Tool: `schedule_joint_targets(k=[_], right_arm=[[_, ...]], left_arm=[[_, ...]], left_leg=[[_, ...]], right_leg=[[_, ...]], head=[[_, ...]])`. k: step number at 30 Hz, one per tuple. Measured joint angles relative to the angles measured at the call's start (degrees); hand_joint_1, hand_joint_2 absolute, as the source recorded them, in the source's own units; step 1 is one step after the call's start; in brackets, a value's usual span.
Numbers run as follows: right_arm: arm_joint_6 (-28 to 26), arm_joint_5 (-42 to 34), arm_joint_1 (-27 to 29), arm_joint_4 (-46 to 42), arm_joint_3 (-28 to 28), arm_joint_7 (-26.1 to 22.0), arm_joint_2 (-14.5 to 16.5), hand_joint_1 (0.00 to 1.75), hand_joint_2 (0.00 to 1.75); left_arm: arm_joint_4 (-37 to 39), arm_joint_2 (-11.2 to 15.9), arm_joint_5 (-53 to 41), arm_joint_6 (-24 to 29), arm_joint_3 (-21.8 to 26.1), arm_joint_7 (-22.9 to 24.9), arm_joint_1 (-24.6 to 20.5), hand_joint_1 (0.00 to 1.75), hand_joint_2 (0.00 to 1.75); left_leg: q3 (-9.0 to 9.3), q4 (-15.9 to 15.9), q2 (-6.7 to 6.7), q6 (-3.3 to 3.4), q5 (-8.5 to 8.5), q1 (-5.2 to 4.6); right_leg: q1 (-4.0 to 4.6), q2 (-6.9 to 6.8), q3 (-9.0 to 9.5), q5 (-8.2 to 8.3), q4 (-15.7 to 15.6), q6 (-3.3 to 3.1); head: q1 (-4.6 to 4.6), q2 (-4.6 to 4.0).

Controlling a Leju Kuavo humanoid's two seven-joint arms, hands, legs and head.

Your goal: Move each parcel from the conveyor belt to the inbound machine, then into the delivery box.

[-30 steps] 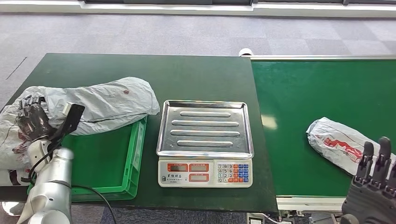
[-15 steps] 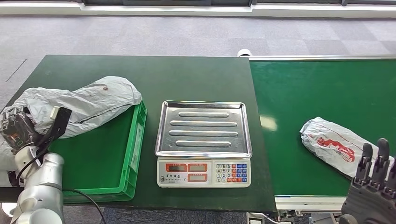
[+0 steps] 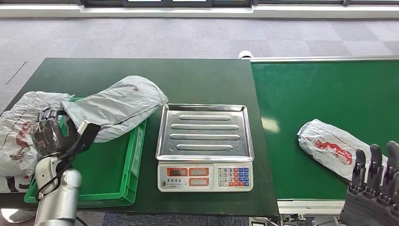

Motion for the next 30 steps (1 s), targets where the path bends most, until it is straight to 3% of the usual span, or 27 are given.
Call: schedule_joint_targets(k=[3, 7, 10, 14, 16, 20, 24, 30], right_arm=[[0.2, 0.0, 0.4, -0.3, 0.0, 0.0, 0.5, 0.00, 1.75], [0.3, 0.0, 0.5, -0.5, -0.2, -0.2, 1.0, 0.00, 1.75], [0.1, 0.2, 0.5, -0.6, -0.2, -0.1, 1.3, 0.00, 1.75], [-0.1, 0.4, 0.4, -0.6, -0.2, 0.0, 1.6, 0.00, 1.75], [-0.2, 0.4, 0.4, -0.6, -0.2, 0.0, 1.6, 0.00, 1.75], [-1.4, 0.6, 0.0, -0.5, -0.2, 0.1, 1.6, 0.00, 1.75], [-3.4, 0.9, -0.6, 0.0, -0.1, 0.0, 1.6, 0.00, 1.75], [-5.7, 1.0, -0.9, 0.4, 0.2, -0.3, 1.2, 0.00, 1.75]], left_arm=[[-9.6, 0.0, 0.7, 1.1, -4.0, 1.4, 6.6, 1.75, 1.75], [-18.8, -0.4, 1.5, 4.9, -6.2, 0.0, 11.8, 0.00, 1.75], [-25.4, -2.1, 5.9, 9.2, -6.1, -7.6, 13.4, 0.00, 1.75], [-31.9, -5.4, 9.7, 10.1, -4.3, -15.4, 13.8, 0.00, 0.00], [-34.4, -7.0, 13.0, 10.2, -3.1, -19.7, 13.7, 0.00, 0.00], [-40.8, -10.3, 28.3, 10.3, 1.9, -30.8, 11.8, 0.00, 0.00], [-44.8, -11.9, 38.5, 10.3, 6.4, -31.8, 8.1, 0.00, 0.00], [-42.5, -13.1, 39.4, 10.3, 11.6, -31.9, 3.8, 0.00, 0.00]], left_leg=[[0.30, 0.1, 0.05, 0.01, -0.05, 0.01], [0.18, 0.1, -0.14, -0.01, -0.05, 0.06], [0.15, 0.1, -0.21, -0.02, -0.06, 0.08], [0.15, 0.1, -0.32, -0.01, -0.05, 0.10], [0.13, 0.1, -0.34, -0.02, -0.04, 0.10], [0.17, 0.1, -0.34, -0.03, -0.02, 0.17], [0.19, 0.1, -0.54, -0.07, 0.02, 0.19], [0.21, 0.1, -0.65, -0.05, 0.06, 0.20]], right_leg=[[0.07, 0.07, -0.13, -0.04, 0.0, 0.01], [0.19, -0.10, -0.14, -0.12, 0.0, -0.03], [0.19, -0.16, -0.12, -0.14, 0.0, -0.03], [0.18, -0.26, -0.05, -0.16, 0.0, -0.01], [0.18, -0.27, -0.03, -0.15, 0.0, -0.01], [0.19, -0.32, 0.00, -0.14, 0.0, -0.02], [0.23, -0.49, 0.07, -0.14, 0.0, -0.02], [0.22, -0.64, 0.11, -0.14, 0.0, -0.02]], head=[[-0.01, 0.00], [-0.01, 0.00], [-0.01, 0.00], [0.00, 0.00], [-0.01, 0.00], [0.00, 0.00], [0.00, 0.00], [-0.01, 0.00]])
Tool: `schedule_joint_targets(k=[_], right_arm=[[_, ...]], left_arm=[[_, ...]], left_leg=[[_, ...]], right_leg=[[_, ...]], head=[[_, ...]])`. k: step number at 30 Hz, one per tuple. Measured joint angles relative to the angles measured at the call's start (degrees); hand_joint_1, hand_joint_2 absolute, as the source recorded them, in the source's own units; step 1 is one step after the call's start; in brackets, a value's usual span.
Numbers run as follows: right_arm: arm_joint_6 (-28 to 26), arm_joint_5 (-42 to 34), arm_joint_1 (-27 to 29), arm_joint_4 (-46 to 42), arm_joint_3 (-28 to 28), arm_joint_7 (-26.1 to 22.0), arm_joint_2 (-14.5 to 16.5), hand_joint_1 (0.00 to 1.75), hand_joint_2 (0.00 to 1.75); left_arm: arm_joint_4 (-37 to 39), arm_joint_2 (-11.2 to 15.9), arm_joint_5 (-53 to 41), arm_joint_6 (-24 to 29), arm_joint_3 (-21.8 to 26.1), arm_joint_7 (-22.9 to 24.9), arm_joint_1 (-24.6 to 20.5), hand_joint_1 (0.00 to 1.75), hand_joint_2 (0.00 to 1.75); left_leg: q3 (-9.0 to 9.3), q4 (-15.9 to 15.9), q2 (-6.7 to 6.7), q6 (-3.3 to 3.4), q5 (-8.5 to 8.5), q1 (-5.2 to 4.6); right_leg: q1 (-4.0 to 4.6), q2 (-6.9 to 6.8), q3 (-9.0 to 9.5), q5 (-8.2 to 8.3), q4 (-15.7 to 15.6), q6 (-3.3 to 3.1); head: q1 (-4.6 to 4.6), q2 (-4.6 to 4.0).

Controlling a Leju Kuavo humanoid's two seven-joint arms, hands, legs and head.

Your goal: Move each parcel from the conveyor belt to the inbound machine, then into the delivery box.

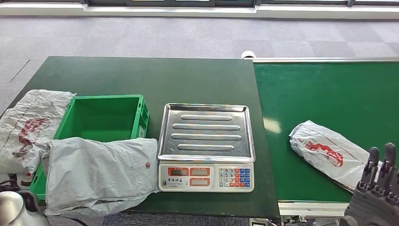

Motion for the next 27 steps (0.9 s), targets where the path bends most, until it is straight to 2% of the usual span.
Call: schedule_joint_targets(k=[1, 3, 5, 8, 10, 13, 18, 21, 24, 27], right_arm=[[-0.3, 0.0, 0.2, 0.0, 0.1, -0.1, -0.1, 0.00, 1.75], [-0.5, 0.0, 0.7, 0.0, 0.2, -0.4, -0.2, 0.00, 1.75], [-0.2, -0.1, 1.2, 0.0, 0.3, -0.6, -0.3, 0.00, 1.75], [1.1, -0.4, 1.5, -0.2, 0.3, -0.7, -0.4, 0.00, 1.75], [1.7, -0.4, 1.4, -0.3, 0.3, -0.6, -0.4, 0.00, 1.75], [2.1, -0.5, 1.5, -0.4, 0.3, -0.5, -0.4, 0.00, 1.75], [2.5, -0.5, 1.5, -0.4, 0.3, -0.4, -0.4, 0.00, 1.75], [3.7, -0.6, 1.3, -0.4, 0.3, -0.4, -0.4, 0.00, 1.75], [5.7, -0.8, 0.8, -0.4, 0.2, -0.4, -0.4, 0.00, 1.75], [7.1, -0.9, 0.0, -0.3, 0.0, -0.5, -0.4, 0.00, 1.75]], left_arm=[[1.5, 0.0, -1.1, 0.0, 0.5, 0.1, -0.6, 0.00, 0.00], [5.7, 0.4, -5.4, 0.0, 0.8, 1.6, -1.5, 0.00, 0.87], [11.2, 1.5, -12.0, -0.1, -0.5, 5.3, -2.0, 0.00, 1.75], [17.1, 3.4, -22.1, -0.4, -5.2, 13.2, -2.1, 0.00, 1.75], [19.4, 4.5, -25.6, -0.4, -8.9, 17.3, -2.2, 0.00, 1.75], [21.5, 5.9, -26.6, -0.4, -12.7, 19.3, -2.2, 0.00, 1.75], [23.2, 7.5, -26.5, -1.3, -15.7, 20.2, -2.2, 0.00, 1.75], [24.1, 8.7, -25.0, -7.4, -18.7, 20.9, -2.2, 0.00, 1.75], [24.6, 10.4, -24.2, -13.9, -23.8, 20.6, -1.7, 0.00, 1.75], [24.0, 12.9, -28.2, -25.1, -30.1, 18.4, 0.0, 0.00, 1.75]], left_leg=[[0.01, 0.0, -0.01, 0.01, 0.01, 0.00], [0.05, 0.0, -0.04, 0.02, 0.01, -0.01], [0.06, 0.0, -0.04, 0.01, 0.02, -0.01], [0.05, 0.0, 0.02, 0.00, 0.04, 0.00], [0.05, 0.0, 0.02, 0.01, 0.04, -0.01], [0.04, 0.0, 0.02, 0.01, 0.04, -0.01], [0.03, 0.0, 0.02, 0.01, 0.03, -0.01], [0.03, 0.0, 0.01, 0.01, 0.03, -0.01], [0.02, 0.0, 0.00, 0.02, 0.04, 0.00], [0.03, 0.0, 0.03, 0.02, 0.04, -0.01]], right_leg=[[0.00, 0.00, 0.00, 0.00, 0.0, 0.00], [-0.01, -0.04, -0.01, -0.01, 0.0, 0.00], [0.00, -0.06, 0.01, 0.00, 0.0, 0.00], [0.00, -0.01, -0.02, 0.05, 0.0, -0.02], [-0.01, -0.01, 0.00, 0.06, 0.0, -0.02], [-0.02, -0.01, 0.00, 0.06, 0.0, -0.02], [-0.01, -0.01, -0.02, 0.05, 0.0, -0.01], [0.00, -0.02, -0.02, 0.04, 0.0, -0.01], [-0.01, -0.03, 0.01, 0.05, 0.0, -0.01], [-0.03, 0.00, 0.04, 0.05, 0.0, -0.01]], head=[[0.01, 0.00], [0.01, 0.00], [0.00, 0.00], [0.01, 0.00], [0.01, 0.00], [0.01, 0.00], [0.00, 0.00], [0.00, 0.00], [0.00, 0.00], [0.01, 0.00]])
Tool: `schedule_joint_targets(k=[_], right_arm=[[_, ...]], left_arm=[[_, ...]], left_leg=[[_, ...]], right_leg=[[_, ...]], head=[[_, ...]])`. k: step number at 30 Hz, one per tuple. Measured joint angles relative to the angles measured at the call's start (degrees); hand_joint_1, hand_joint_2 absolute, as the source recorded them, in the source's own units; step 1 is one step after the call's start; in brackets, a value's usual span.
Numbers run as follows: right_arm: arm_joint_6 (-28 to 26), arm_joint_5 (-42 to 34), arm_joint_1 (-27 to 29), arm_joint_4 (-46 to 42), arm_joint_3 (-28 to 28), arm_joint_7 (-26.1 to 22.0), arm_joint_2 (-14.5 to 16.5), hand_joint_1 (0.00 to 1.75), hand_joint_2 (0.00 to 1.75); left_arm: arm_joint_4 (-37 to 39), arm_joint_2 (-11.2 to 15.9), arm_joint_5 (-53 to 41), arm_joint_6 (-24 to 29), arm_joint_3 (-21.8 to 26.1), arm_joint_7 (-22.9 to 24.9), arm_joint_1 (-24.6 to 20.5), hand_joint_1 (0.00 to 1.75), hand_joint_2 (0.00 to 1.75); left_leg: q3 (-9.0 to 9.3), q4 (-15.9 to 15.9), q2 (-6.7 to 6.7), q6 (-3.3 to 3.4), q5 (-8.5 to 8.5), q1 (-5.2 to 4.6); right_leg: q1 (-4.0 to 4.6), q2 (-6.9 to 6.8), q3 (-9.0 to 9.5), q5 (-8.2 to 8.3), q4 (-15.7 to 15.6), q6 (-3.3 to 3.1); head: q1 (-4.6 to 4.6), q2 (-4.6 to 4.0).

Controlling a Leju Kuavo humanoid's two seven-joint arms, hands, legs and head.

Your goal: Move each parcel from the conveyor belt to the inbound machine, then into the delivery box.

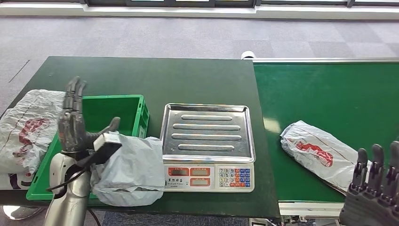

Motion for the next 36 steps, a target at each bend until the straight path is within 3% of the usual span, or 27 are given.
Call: schedule_joint_targets(k=[7, 10, 16, 22, 36], right_arm=[[1.6, -0.6, -1.8, 1.0, -1.6, 0.0, -0.1, 0.00, 1.75], [1.3, -0.7, -2.1, 1.1, -1.9, -0.1, -0.1, 0.00, 1.75], [-0.4, 0.0, -1.5, 1.0, -2.7, -0.2, 0.0, 0.00, 1.75], [-0.3, 0.3, -0.5, 1.0, -3.9, -0.2, 0.2, 0.00, 1.75], [-0.3, 0.4, -0.3, 1.0, -4.7, -0.2, 0.3, 0.00, 1.75]], left_arm=[[-1.6, 7.9, 4.3, -18.9, -12.2, -10.9, 5.7, 0.00, 1.75], [-1.3, 10.7, 7.8, -24.4, -16.4, -15.9, 4.9, 0.00, 1.75], [0.4, 13.7, 10.3, -30.2, -22.9, -17.7, 0.0, 0.00, 1.75], [3.1, 14.8, 10.8, -32.4, -26.5, -18.2, -3.7, 0.00, 1.75], [5.1, 15.2, 10.8, -32.4, -28.5, -18.2, -5.1, 0.00, 1.75]], left_leg=[[-0.03, 0.0, 0.06, 0.01, -0.03, 0.00], [-0.03, 0.0, 0.00, 0.00, -0.02, 0.01], [0.01, 0.0, -0.04, 0.00, 0.02, 0.02], [0.01, 0.0, -0.03, 0.00, 0.04, 0.01], [0.01, 0.0, -0.02, 0.00, 0.04, 0.01]], right_leg=[[0.01, 0.08, -0.12, -0.02, 0.0, 0.01], [0.04, 0.02, -0.10, -0.04, 0.0, 0.01], [0.03, -0.05, -0.08, -0.02, 0.0, 0.00], [0.02, -0.03, -0.04, 0.03, 0.0, 0.00], [0.02, -0.03, -0.05, 0.03, 0.0, -0.01]], head=[[-0.01, 0.00], [-0.01, 0.00], [0.01, 0.00], [0.00, 0.00], [-0.01, 0.00]])
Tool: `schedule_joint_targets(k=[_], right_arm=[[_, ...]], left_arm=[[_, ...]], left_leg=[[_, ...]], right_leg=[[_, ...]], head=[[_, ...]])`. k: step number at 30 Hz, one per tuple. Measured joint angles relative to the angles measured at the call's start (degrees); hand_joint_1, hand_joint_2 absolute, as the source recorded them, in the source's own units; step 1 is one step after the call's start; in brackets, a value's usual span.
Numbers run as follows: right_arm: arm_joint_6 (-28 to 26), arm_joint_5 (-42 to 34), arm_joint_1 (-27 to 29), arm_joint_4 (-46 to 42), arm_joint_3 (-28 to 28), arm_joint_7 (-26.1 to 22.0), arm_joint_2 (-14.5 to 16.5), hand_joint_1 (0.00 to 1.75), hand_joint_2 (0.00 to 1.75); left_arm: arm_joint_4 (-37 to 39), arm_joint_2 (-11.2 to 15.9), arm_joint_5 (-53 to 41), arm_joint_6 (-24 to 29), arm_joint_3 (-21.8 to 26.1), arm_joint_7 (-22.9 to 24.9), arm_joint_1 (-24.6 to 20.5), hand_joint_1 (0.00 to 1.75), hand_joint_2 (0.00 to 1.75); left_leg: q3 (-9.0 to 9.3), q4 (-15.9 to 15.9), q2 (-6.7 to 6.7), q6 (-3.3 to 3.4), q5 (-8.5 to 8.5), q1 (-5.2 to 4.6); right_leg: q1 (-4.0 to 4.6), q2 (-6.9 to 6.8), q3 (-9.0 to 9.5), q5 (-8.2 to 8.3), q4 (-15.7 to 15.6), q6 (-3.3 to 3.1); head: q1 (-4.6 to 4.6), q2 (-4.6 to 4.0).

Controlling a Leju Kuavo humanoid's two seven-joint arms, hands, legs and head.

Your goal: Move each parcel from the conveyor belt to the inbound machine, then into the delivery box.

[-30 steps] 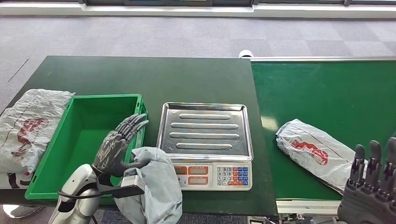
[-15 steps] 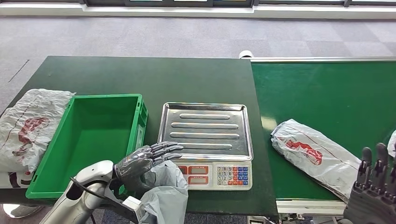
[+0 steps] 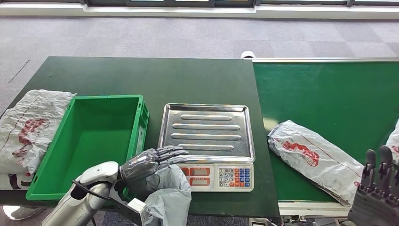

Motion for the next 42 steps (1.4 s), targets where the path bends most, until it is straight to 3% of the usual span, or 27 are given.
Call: schedule_joint_targets(k=[5, 6, 8, 9, 10, 12, 17, 20, 23, 25, 28, 32, 33, 37, 42], right_arm=[[0.0, 0.2, 0.0, 0.0, 0.0, 0.0, 0.0, 0.00, 1.75], [0.0, 0.3, 0.0, 0.0, 0.0, 0.0, 0.0, 0.00, 1.75], [0.0, 0.5, -0.1, 0.0, 0.0, 0.0, 0.0, 0.00, 1.75], [-0.1, 0.5, -0.1, 0.0, 0.0, 0.0, 0.0, 0.00, 1.75], [-0.1, 0.5, -0.1, 0.0, 0.0, 0.0, 0.0, 0.00, 1.75], [-0.1, 0.4, -0.1, 0.0, 0.0, 0.0, 0.0, 0.00, 1.75], [-0.3, 0.3, -0.4, 0.0, 0.0, 0.4, 0.0, 0.00, 1.75], [-0.5, 0.3, -1.0, 0.1, 0.0, 0.7, 0.0, 0.00, 1.75], [-1.6, 0.3, -2.5, 0.6, 0.2, 0.9, -0.3, 0.00, 1.75], [-2.5, 0.2, -3.4, 1.1, 0.6, 1.0, -0.7, 0.00, 1.75], [-3.3, -0.1, -4.1, 1.7, 1.1, 0.9, -1.3, 0.00, 1.75], [-3.5, -0.3, -4.9, 2.1, 1.8, 0.8, -2.1, 0.00, 1.75], [-3.6, -0.3, -5.0, 2.2, 2.0, 0.8, -2.3, 0.00, 1.75], [-3.8, -0.4, -5.3, 2.2, 2.3, 0.8, -2.8, 0.00, 1.75], [-3.9, -0.4, -5.4, 2.6, 2.4, 0.8, -3.1, 0.00, 1.75]], left_arm=[[0.2, 0.1, 0.0, 0.0, 0.0, 0.0, 0.0, 0.02, 1.75], [0.3, 0.3, 0.1, -0.1, 0.0, 0.1, -0.1, 0.19, 1.75], [0.3, 0.9, 0.3, -0.5, -0.1, 0.3, -0.1, 0.85, 1.75], [0.3, 1.3, 0.5, -0.7, -0.1, 0.3, -0.1, 1.26, 1.75], [0.3, 1.7, 0.7, -0.9, -0.1, 0.2, -0.2, 1.53, 1.75], [0.3, 2.3, 0.9, -1.1, -0.2, 0.0, -0.1, 1.75, 1.75], [-0.2, 1.6, -2.4, -1.4, -1.5, 1.5, 1.8, 1.75, 1.75], [0.3, 0.9, -4.1, -5.2, -2.9, 3.0, 2.5, 1.75, 1.75], [6.0, -0.1, -4.7, -9.8, -6.3, 3.0, 0.5, 1.75, 1.75], [11.2, -1.3, -4.7, -9.8, -9.0, 2.1, -2.2, 1.75, 1.75], [17.3, -3.2, -4.5, -8.3, -11.4, 1.9, -5.0, 1.75, 1.75], [21.6, -4.8, -4.7, -6.3, -12.7, 2.7, -7.1, 1.75, 1.75], [22.0, -5.0, -4.8, -6.1, -12.9, 2.8, -7.7, 1.75, 1.75], [23.1, -5.5, -4.9, -5.8, -13.2, 3.0, -9.2, 1.75, 1.75], [24.4, -6.1, -4.9, -5.5, -13.3, 3.3, -9.5, 1.75, 1.75]], left_leg=[[0.00, 0.0, 0.00, 0.00, 0.00, 0.00], [0.00, 0.0, 0.00, 0.00, 0.00, 0.00], [0.00, 0.0, 0.00, 0.00, 0.00, 0.00], [0.00, 0.0, 0.00, 0.00, 0.00, 0.00], [0.00, 0.0, 0.00, 0.00, 0.00, 0.00], [-0.01, 0.0, 0.00, 0.00, 0.00, 0.00], [-0.02, 0.0, 0.00, 0.01, -0.01, 0.00], [-0.06, 0.0, -0.03, 0.03, -0.02, -0.02], [0.11, 0.0, -0.19, 0.09, -0.03, -0.12], [0.32, -0.1, -0.54, 0.26, -0.16, -0.27], [1.18, -0.4, -1.09, 0.52, -0.94, -0.56], [2.24, -0.5, -1.23, 0.64, -3.72, -0.88], [2.03, -0.4, -1.24, 0.66, -3.70, -0.92], [0.73, -0.7, -1.28, 0.27, 0.27, -0.83], [0.90, -0.8, -1.25, 0.33, 0.30, -0.76]], right_leg=[[0.00, 0.00, 0.00, 0.00, 0.0, 0.00], [0.00, 0.00, 0.00, 0.00, 0.0, 0.00], [0.00, 0.00, 0.00, 0.00, 0.0, 0.00], [0.00, 0.00, 0.00, 0.00, 0.0, 0.00], [0.01, 0.00, 0.00, 0.00, 0.0, 0.00], [0.01, 0.00, 0.00, -0.01, 0.0, 0.00], [-0.01, 0.00, 0.01, -0.01, 0.0, 0.00], [-0.03, -0.01, 0.02, -0.02, 0.0, 0.01], [-0.12, -0.16, 0.24, -0.11, -0.1, 0.13], [-0.28, -0.53, 0.81, -0.43, -0.1, 0.32], [-0.58, -1.22, 1.98, -1.47, -0.2, 0.46], [-0.89, -1.49, 2.90, -2.27, -0.4, 0.37], [-0.95, -1.54, 2.71, -1.96, -0.4, 0.47], [-0.76, -1.79, 1.54, -0.77, -0.1, 0.30], [-0.81, -1.79, 1.67, -0.77, -0.1, 0.27]], head=[[0.01, 0.00], [0.01, 0.00], [0.01, 0.00], [0.00, 0.00], [0.00, 0.00], [-0.01, 0.00], [0.00, 0.00], [0.01, 0.00], [-0.01, 0.00], [0.01, 0.00], [0.00, 0.00], [0.00, -0.01], [0.00, -0.01], [0.00, -0.02], [0.00, -0.02]])
